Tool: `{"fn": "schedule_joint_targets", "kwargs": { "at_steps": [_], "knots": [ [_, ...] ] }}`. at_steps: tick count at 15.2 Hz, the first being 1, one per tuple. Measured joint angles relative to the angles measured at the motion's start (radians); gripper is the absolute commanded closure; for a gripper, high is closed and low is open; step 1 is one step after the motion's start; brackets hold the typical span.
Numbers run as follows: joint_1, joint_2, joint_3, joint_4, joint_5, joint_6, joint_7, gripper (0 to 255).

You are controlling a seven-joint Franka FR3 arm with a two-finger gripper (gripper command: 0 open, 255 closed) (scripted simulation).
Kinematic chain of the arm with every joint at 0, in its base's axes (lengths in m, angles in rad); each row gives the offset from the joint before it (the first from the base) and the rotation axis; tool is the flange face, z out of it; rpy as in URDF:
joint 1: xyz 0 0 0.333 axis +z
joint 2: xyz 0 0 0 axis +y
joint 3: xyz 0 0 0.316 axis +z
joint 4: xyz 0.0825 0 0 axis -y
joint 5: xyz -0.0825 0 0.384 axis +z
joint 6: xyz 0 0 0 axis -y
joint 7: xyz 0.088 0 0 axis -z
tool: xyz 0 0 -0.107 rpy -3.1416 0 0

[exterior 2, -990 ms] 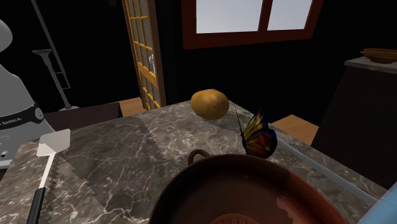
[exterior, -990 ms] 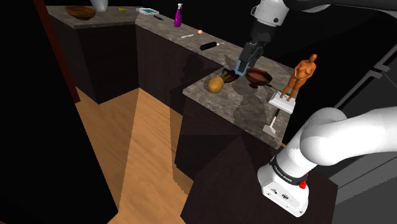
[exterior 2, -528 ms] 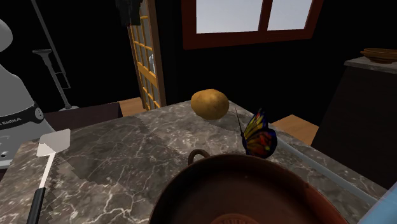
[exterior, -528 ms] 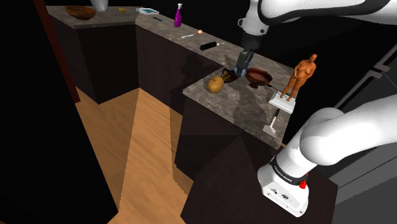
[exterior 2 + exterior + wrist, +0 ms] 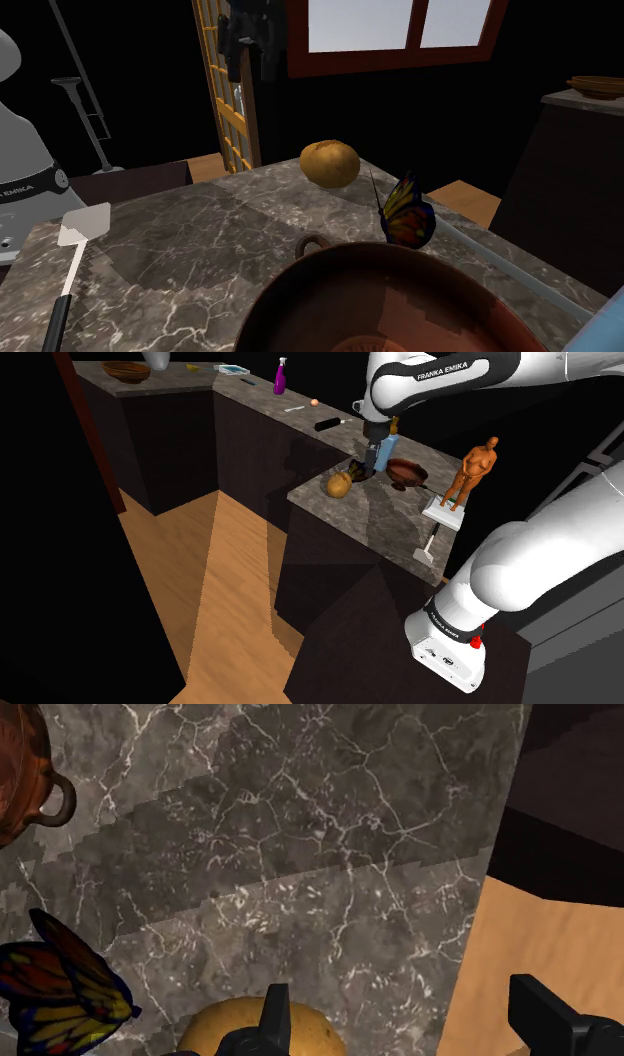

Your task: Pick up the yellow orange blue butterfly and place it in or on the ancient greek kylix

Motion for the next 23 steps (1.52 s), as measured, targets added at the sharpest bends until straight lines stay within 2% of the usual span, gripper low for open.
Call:
{"fn": "schedule_joint_targets", "kwargs": {
  "at_steps": [10, 16, 19, 21, 23],
  "knots": [
    [-0.025, 0.372, -0.038, 0.211, -0.156, 0.137, -0.225, 0],
    [-0.039, 0.599, -0.045, 0.395, -0.243, 0.185, -0.335, 0],
    [-0.056, 0.713, -0.049, 0.506, -0.353, 0.200, -0.392, 0],
    [-0.079, 0.747, -0.037, 0.526, -0.403, 0.224, -0.400, 0],
    [-0.097, 0.763, -0.016, 0.546, -0.410, 0.233, -0.390, 0]
  ]
}}
